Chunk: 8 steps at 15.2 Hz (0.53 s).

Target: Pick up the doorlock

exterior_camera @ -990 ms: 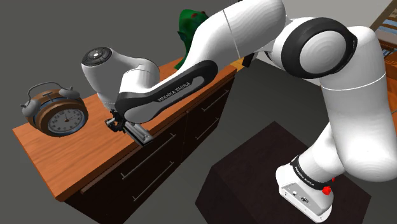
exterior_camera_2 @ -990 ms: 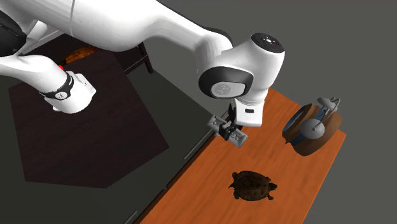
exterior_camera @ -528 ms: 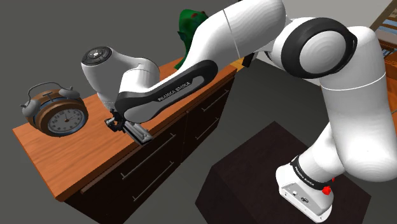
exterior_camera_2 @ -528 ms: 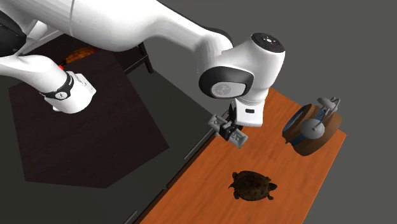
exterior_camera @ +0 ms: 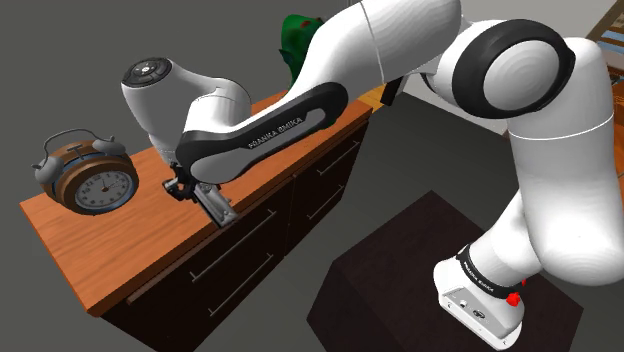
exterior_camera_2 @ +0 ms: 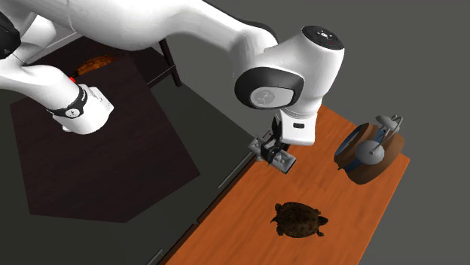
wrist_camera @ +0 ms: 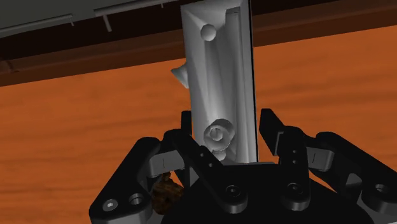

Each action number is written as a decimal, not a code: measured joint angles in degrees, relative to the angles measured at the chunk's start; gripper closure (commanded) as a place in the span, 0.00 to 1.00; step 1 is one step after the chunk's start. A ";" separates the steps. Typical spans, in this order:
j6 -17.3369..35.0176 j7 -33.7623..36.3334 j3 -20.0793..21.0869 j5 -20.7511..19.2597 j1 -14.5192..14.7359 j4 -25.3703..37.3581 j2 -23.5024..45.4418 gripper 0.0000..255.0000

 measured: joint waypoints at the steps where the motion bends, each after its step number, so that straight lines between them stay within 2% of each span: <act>1: -0.45 -0.14 0.16 0.22 -0.09 -0.05 -0.52 1.00; 8: -3.96 -1.47 1.01 1.55 -0.44 1.25 -2.99 1.00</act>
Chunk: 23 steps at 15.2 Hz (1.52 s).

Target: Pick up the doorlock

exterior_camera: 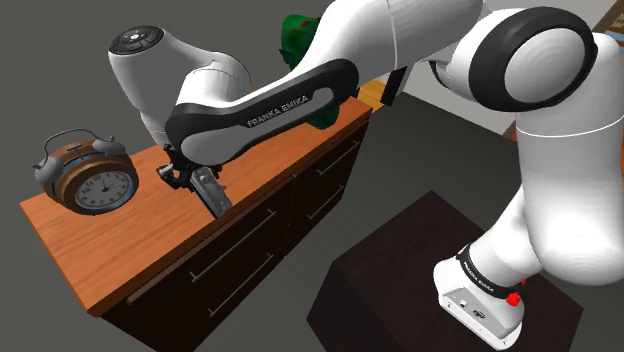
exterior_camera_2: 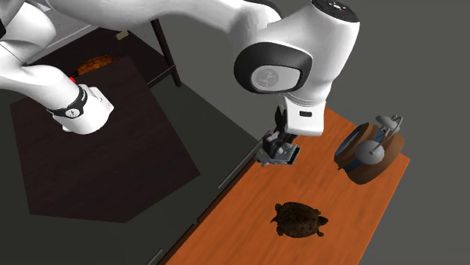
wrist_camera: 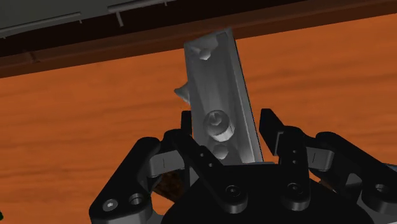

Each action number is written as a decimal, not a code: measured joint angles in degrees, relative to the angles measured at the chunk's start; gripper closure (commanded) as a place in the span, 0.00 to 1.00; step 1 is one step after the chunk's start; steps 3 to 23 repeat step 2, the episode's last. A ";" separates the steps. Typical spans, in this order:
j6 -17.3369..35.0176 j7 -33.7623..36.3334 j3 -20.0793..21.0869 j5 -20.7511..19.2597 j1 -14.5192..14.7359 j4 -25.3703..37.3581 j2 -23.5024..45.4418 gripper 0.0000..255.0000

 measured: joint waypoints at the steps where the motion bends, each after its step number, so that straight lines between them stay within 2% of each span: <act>1: -0.63 -0.19 0.11 0.17 0.03 0.43 -0.24 1.00; 23: -1.07 -0.36 0.17 0.29 0.04 0.77 -0.37 1.00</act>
